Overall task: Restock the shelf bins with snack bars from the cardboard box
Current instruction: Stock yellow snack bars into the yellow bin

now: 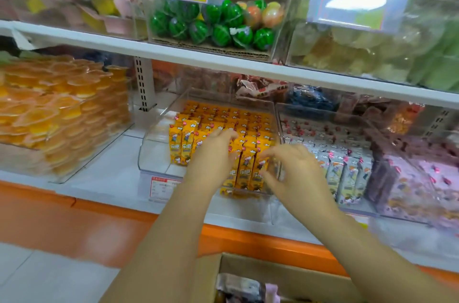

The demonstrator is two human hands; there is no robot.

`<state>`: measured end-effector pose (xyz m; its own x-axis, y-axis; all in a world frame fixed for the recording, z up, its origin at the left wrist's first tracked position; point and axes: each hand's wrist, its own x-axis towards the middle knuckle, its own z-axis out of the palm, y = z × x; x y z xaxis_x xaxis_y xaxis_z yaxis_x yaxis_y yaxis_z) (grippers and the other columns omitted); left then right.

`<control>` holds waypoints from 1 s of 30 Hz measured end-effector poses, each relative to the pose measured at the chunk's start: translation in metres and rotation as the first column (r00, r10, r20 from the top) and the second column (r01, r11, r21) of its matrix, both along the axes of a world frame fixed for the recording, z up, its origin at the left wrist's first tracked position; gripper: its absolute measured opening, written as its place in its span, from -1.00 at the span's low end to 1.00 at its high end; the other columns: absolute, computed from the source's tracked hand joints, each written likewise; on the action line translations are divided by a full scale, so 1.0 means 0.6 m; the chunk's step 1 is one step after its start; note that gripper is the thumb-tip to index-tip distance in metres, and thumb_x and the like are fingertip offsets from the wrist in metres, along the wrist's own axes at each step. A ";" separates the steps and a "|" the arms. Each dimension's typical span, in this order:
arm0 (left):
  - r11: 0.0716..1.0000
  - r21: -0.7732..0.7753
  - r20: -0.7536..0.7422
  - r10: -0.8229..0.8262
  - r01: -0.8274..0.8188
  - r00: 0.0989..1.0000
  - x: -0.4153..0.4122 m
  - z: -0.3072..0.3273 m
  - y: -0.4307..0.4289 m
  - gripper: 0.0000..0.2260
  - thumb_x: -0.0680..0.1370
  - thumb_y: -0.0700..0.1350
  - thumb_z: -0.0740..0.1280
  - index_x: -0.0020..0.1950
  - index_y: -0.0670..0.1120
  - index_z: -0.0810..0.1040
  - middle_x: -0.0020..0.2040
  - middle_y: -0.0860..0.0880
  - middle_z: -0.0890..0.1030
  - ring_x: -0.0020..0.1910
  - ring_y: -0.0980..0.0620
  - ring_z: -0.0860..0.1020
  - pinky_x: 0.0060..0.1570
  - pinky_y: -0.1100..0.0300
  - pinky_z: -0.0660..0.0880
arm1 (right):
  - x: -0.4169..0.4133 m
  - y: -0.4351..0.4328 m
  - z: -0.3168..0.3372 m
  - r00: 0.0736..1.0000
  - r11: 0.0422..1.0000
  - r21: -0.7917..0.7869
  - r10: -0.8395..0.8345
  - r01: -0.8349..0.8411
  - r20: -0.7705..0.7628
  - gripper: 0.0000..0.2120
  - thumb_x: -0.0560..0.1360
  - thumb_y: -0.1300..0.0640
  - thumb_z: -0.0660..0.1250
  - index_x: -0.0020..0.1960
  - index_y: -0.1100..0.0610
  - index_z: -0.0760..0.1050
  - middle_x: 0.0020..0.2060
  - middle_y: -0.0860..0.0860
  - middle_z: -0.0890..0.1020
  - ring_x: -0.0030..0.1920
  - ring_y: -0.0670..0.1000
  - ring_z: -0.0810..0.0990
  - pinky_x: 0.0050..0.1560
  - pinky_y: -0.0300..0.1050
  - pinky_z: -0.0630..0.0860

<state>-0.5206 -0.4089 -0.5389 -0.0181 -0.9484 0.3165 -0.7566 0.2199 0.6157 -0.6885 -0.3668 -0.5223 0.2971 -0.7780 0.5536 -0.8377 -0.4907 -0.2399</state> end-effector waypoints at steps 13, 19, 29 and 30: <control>0.980 -0.041 -0.041 -0.196 0.194 0.980 -0.105 -0.121 0.209 -0.81 0.55 -0.22 0.28 0.12 -0.05 0.57 0.00 0.06 0.55 -0.10 0.14 0.51 -0.03 0.22 0.48 | -0.145 0.172 -0.142 0.987 0.971 0.238 -0.001 -0.037 0.160 -0.79 0.45 0.21 0.41 0.07 0.08 0.57 -0.04 -0.08 0.59 -0.06 -0.10 0.51 0.00 -0.13 0.47; 0.914 0.343 -0.017 -0.226 0.218 0.974 -0.147 -0.237 0.236 -0.80 0.57 -0.20 0.28 0.15 -0.01 0.56 -0.01 0.09 0.56 0.02 0.13 0.56 -0.02 0.41 0.46 | -0.247 0.201 -0.257 0.979 0.830 0.555 -0.150 0.050 0.135 -0.74 0.46 0.18 0.40 0.14 0.06 0.54 -0.01 -0.06 0.61 0.02 -0.03 0.57 0.05 -0.02 0.53; 0.699 0.715 0.344 -0.329 -0.018 0.879 -0.153 -0.365 0.234 -0.71 0.61 -0.08 0.20 0.34 0.05 0.42 0.31 -0.03 0.48 0.15 -0.06 0.50 0.00 0.08 0.47 | -0.272 0.183 -0.404 0.963 0.489 0.859 -0.270 0.149 -0.013 -0.44 0.53 0.13 0.35 0.46 0.07 0.22 0.38 0.12 0.30 0.29 0.16 0.41 0.28 0.02 0.37; 0.714 0.700 0.353 -0.326 -0.017 0.877 -0.158 -0.367 0.232 -0.71 0.62 -0.09 0.20 0.34 0.05 0.42 0.31 -0.03 0.47 0.14 -0.06 0.50 -0.02 0.08 0.47 | -0.270 0.181 -0.412 0.965 0.468 0.872 -0.262 0.142 -0.016 -0.39 0.53 0.12 0.35 0.49 0.08 0.16 0.44 0.12 0.24 0.35 0.16 0.35 0.33 0.02 0.33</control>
<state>-0.6156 -0.2697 -0.7594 -0.1522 -0.8670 -0.4744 -0.9630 0.0220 0.2688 -0.8504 -0.2582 -0.7697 0.0537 -0.9092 -0.4128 -0.8248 0.1927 -0.5316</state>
